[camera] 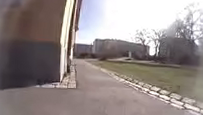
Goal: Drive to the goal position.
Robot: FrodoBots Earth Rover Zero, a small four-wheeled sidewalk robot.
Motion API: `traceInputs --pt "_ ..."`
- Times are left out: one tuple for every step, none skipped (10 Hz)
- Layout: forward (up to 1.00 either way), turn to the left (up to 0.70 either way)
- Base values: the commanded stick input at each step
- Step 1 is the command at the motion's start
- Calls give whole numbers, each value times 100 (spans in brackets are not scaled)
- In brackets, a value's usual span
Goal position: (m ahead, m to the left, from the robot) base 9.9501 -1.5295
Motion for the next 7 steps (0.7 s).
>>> traceInputs --pt "50 0" --pt "50 0" --pt "50 0" --pt "50 0" --pt "50 0" --pt "50 0" --pt "50 0"
